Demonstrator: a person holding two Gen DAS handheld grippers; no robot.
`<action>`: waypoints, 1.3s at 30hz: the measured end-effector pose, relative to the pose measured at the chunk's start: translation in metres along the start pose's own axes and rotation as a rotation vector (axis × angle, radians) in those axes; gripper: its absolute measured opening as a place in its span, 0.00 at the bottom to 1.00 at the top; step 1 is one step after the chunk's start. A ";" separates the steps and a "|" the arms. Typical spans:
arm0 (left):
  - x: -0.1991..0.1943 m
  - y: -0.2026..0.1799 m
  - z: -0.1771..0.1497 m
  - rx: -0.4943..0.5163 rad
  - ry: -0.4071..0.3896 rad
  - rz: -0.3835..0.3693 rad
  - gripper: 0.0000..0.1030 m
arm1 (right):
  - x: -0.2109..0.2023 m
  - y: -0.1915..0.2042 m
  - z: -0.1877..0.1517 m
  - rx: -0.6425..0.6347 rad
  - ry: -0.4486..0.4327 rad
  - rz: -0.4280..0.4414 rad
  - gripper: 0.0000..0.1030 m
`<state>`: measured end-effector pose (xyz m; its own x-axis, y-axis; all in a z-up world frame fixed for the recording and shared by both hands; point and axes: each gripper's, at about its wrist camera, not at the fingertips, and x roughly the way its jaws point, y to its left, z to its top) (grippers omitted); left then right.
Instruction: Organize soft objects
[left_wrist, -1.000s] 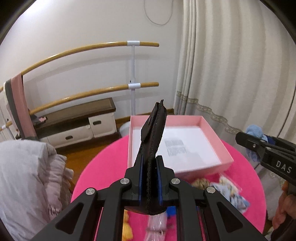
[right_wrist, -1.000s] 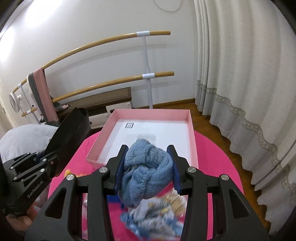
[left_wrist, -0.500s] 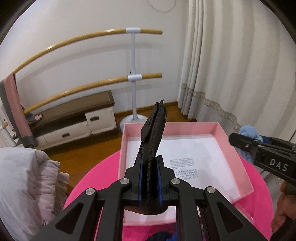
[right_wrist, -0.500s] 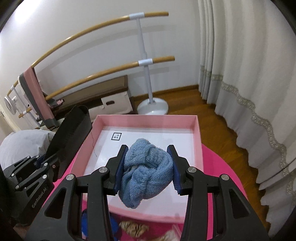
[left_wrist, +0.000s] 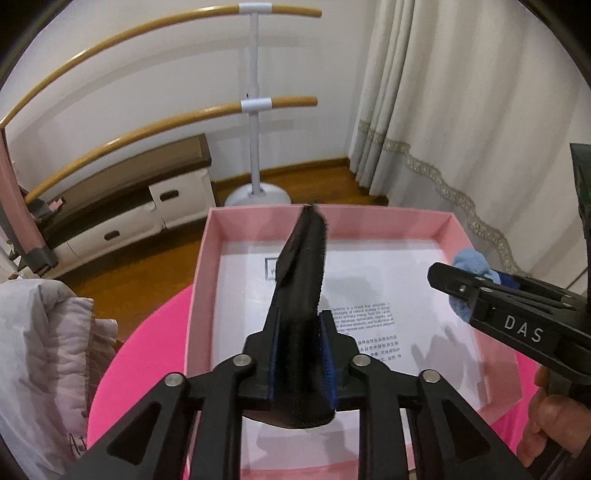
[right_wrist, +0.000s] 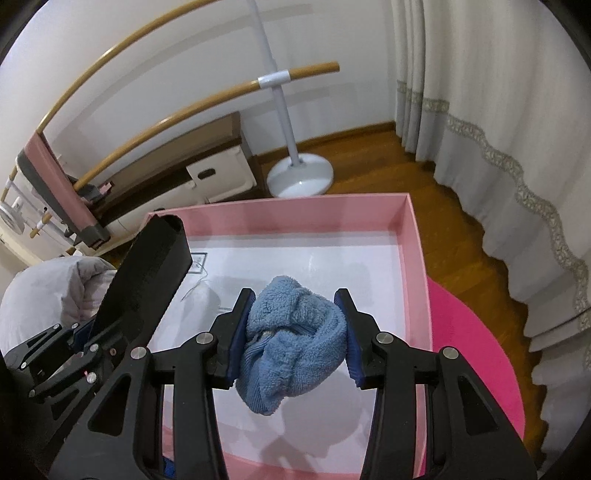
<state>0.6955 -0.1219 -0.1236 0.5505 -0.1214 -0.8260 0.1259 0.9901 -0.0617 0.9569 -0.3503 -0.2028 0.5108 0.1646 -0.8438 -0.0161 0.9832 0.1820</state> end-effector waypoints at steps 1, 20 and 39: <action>0.004 0.001 0.004 0.003 0.010 0.005 0.26 | 0.004 -0.002 0.000 0.007 0.007 -0.001 0.42; -0.059 0.018 0.036 -0.012 -0.212 0.098 1.00 | -0.080 0.005 -0.020 0.068 -0.146 0.015 1.00; -0.159 0.007 -0.042 -0.026 -0.461 0.119 1.00 | -0.251 0.056 -0.152 0.021 -0.434 -0.026 1.00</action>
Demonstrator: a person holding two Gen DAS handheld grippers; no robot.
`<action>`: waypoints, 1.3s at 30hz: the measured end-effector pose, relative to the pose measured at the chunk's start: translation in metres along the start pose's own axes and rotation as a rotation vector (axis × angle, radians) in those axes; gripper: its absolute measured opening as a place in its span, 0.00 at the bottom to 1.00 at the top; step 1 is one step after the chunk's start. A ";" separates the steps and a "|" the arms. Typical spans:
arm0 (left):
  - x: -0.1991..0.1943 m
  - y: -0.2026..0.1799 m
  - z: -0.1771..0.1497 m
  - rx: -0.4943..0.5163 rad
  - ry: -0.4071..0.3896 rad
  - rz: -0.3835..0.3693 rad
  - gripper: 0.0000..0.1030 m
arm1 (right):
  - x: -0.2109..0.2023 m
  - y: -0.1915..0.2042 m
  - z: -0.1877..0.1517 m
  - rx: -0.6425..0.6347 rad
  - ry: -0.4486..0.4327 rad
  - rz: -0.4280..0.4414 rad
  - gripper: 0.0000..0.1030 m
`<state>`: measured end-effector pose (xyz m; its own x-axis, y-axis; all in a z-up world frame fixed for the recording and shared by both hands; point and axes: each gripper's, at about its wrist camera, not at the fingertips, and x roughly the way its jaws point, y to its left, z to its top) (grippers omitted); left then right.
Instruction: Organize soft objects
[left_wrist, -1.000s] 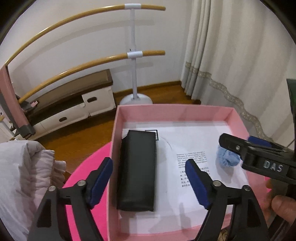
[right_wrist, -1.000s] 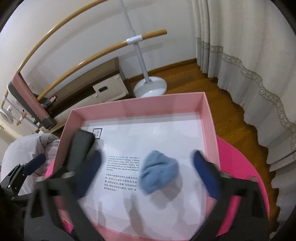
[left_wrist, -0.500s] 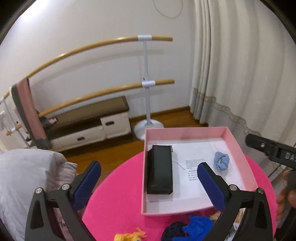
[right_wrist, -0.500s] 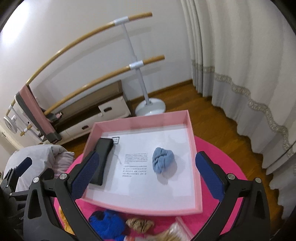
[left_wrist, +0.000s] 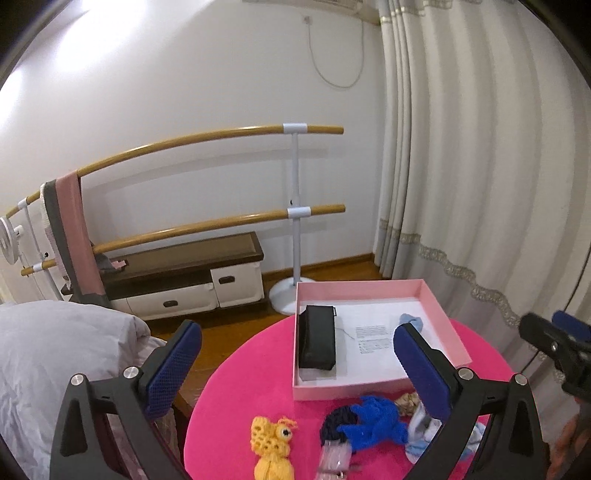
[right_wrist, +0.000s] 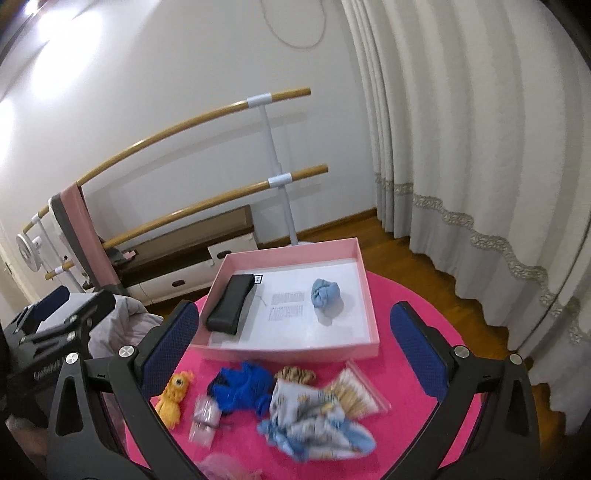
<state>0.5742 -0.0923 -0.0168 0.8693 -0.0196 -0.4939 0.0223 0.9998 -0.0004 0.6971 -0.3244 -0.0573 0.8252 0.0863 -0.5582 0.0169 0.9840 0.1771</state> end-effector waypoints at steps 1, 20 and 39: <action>-0.016 0.010 -0.017 -0.004 -0.006 0.000 1.00 | -0.007 -0.001 -0.004 0.000 -0.007 -0.004 1.00; -0.207 0.031 -0.151 0.008 -0.138 0.020 1.00 | -0.113 0.026 -0.067 -0.038 -0.151 -0.106 1.00; -0.257 0.051 -0.202 -0.008 -0.124 0.016 1.00 | -0.126 0.032 -0.095 -0.062 -0.135 -0.120 1.00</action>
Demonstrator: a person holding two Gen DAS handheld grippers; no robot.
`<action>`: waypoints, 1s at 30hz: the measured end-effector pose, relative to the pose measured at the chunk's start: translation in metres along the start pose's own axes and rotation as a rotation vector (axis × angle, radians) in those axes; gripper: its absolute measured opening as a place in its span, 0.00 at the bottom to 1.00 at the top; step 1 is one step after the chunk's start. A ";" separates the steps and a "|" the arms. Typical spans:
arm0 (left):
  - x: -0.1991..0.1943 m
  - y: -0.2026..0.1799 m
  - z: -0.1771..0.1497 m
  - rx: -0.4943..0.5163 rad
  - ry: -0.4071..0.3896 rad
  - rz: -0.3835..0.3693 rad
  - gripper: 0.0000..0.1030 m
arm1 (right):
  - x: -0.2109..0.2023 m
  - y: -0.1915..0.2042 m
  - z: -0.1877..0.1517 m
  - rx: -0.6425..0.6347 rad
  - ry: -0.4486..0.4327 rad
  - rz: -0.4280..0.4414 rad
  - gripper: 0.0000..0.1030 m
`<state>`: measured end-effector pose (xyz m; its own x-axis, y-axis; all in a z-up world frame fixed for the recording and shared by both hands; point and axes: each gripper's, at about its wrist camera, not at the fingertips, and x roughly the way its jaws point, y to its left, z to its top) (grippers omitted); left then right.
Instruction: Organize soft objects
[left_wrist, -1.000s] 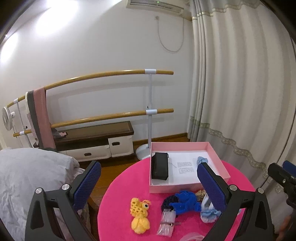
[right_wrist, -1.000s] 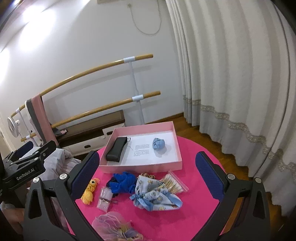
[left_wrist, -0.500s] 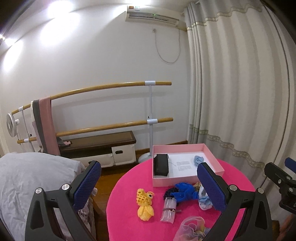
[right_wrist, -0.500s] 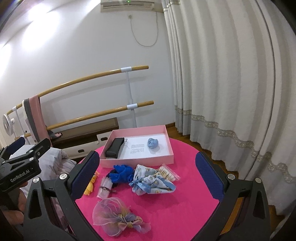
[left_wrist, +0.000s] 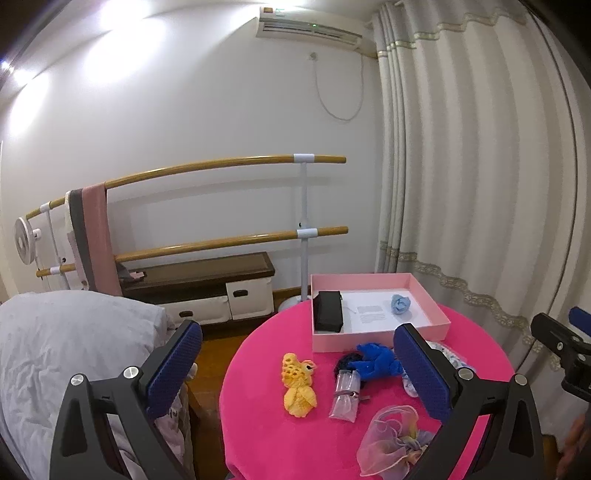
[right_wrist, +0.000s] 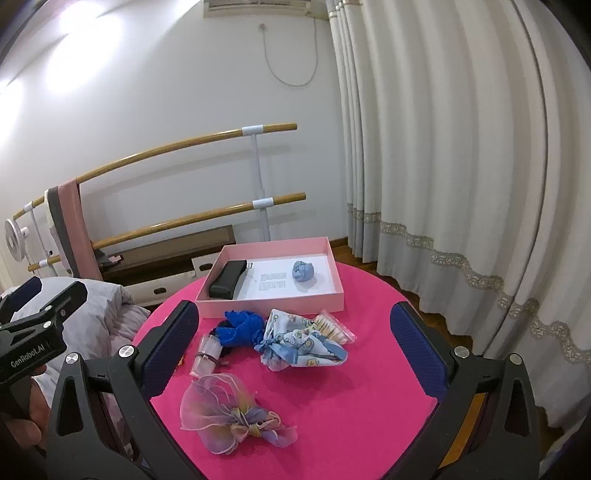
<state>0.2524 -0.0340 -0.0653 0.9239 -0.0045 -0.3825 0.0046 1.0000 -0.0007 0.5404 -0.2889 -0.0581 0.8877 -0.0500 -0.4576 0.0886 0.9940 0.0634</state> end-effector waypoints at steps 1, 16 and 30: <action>0.001 0.000 0.002 -0.001 0.003 0.000 1.00 | 0.000 0.000 -0.001 -0.002 0.003 -0.001 1.00; 0.027 0.006 -0.010 0.013 0.143 0.002 1.00 | 0.030 0.011 -0.028 -0.033 0.123 0.041 1.00; 0.099 0.010 -0.043 0.025 0.355 0.025 1.00 | 0.101 0.041 -0.098 -0.089 0.392 0.176 1.00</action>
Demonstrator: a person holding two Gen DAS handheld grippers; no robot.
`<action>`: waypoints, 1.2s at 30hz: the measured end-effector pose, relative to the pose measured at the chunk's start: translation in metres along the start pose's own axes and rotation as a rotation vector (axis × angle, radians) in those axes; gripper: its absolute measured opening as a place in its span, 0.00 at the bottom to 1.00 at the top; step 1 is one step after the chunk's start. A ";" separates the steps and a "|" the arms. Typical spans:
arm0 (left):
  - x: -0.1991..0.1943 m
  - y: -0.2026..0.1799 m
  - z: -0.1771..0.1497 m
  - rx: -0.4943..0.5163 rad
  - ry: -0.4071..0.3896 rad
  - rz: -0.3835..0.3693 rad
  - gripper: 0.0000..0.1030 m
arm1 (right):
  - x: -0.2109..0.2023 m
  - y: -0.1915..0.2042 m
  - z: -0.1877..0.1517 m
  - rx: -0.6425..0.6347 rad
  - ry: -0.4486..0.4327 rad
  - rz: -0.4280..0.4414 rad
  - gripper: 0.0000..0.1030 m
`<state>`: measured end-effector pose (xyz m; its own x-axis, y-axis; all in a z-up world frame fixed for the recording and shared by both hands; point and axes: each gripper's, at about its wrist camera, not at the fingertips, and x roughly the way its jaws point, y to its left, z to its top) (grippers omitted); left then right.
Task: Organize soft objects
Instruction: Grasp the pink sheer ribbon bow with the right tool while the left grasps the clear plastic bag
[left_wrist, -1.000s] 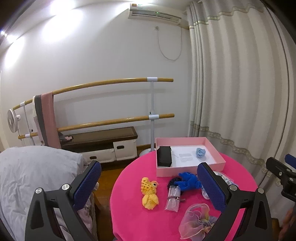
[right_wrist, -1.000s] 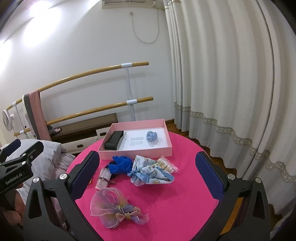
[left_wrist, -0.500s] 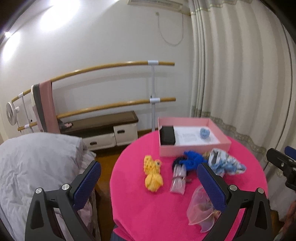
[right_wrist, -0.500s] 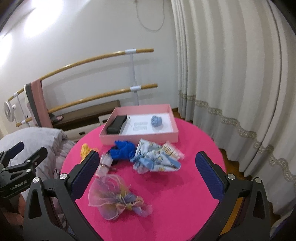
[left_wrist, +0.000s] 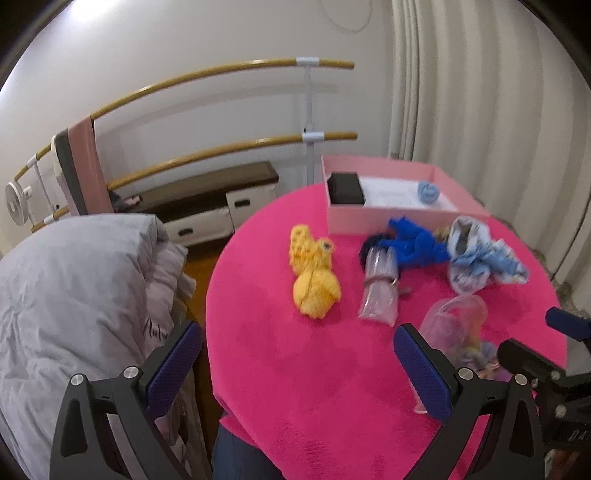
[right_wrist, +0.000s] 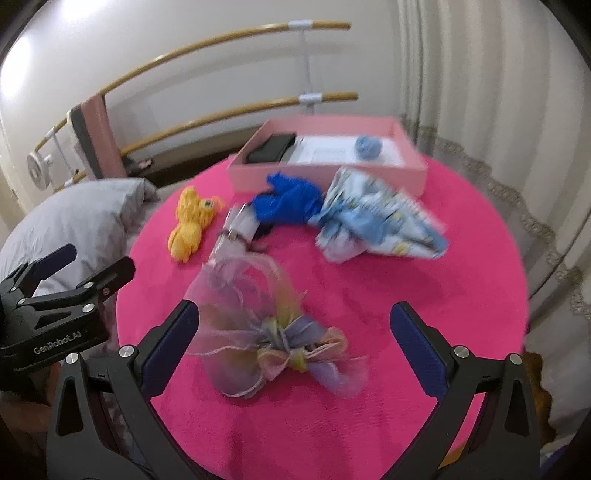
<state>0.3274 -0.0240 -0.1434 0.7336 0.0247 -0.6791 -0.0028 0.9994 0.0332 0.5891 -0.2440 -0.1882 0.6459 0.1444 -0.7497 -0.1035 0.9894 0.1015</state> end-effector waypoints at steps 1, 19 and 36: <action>0.006 0.001 0.000 -0.002 0.010 0.003 1.00 | 0.007 0.002 -0.002 -0.007 0.015 0.008 1.00; 0.080 -0.029 0.003 0.039 0.093 -0.027 1.00 | 0.062 -0.010 -0.018 -0.047 0.122 0.007 0.46; 0.149 -0.065 0.029 0.061 0.155 -0.110 0.94 | 0.059 -0.062 -0.003 0.034 0.078 -0.093 0.46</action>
<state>0.4571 -0.0861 -0.2256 0.6139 -0.0771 -0.7856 0.1163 0.9932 -0.0066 0.6315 -0.2972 -0.2409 0.5907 0.0516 -0.8052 -0.0190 0.9986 0.0500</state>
